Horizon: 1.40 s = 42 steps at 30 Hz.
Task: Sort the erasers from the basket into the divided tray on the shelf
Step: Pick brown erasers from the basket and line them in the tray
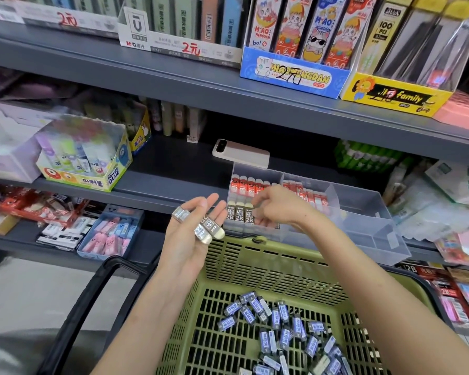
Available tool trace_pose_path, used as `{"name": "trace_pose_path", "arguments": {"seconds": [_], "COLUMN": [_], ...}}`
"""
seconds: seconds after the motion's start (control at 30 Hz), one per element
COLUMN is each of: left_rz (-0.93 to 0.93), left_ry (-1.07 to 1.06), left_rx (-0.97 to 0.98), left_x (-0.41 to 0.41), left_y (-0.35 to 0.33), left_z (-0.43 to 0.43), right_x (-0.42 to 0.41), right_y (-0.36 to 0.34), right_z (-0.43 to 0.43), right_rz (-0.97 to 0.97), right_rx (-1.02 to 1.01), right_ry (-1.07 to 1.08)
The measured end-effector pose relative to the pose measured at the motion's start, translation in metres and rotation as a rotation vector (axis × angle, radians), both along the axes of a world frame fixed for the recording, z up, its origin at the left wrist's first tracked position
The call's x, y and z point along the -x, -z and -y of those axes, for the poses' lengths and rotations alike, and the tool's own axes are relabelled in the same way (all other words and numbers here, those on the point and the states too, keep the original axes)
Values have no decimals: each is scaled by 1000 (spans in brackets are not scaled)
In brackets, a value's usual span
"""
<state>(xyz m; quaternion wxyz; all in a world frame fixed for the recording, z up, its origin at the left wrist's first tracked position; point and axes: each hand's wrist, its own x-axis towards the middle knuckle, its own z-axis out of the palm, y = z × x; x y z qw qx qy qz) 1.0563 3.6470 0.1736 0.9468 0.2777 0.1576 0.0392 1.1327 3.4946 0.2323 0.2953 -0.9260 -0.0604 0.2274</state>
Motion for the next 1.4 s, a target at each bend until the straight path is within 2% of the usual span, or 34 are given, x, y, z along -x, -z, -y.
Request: {"name": "trace_pose_path", "arguments": {"seconds": [0.13,0.2,0.23,0.27,0.33,0.4,0.47,0.63,0.77,0.83,0.93,1.0,1.1,1.23,1.33,1.4], "left_rz": [9,15,18,22,30,34,42,124,109,28,-38,-33,-5,22,21,33], "left_ry": [6,1,-2,-3,-2,-1,-4,46,55,28,17,24,51,53,19,5], "left_rx": [29,51,57,60,66,90,95,-8,-80,-146,-230,-208,-55,105,121,117], "left_x": [0,-1,-2,-2,-2,-1,0,2,4,5,6,6,7,7,6,5], "left_y": [1,0,-1,-2,-3,-4,-5,-5,-3,-4,-5,-5,-6,-9,-8,-8], "left_z": [0,1,1,2,3,4,4,5,2,0,2,1,-2,-1,1,0], "right_x": [2,10,17,27,49,65,71,68,43,31,16,7,-4,-7,-5,0], "right_y": [1,-1,-2,-4,-6,-4,3,7,-8,-13,-13,-12,-12,-5,3,9], "right_z": [-1,-4,-6,-9,-19,-28,-31,-18,16,31,39,39,33,22,15,12], "right_rz": [64,295,412,463,381,312,335,103,195,227,220,245,223,116,137,227], "right_rx": [88,224,222,127,-121,-175,-221,-713,-816,-767,-576,-376,-142,-69,-71,-17], "right_ry": [-46,-75,-72,-69,-94,-133,-104,203,357,374,261,175,65,-30,13,18]}}
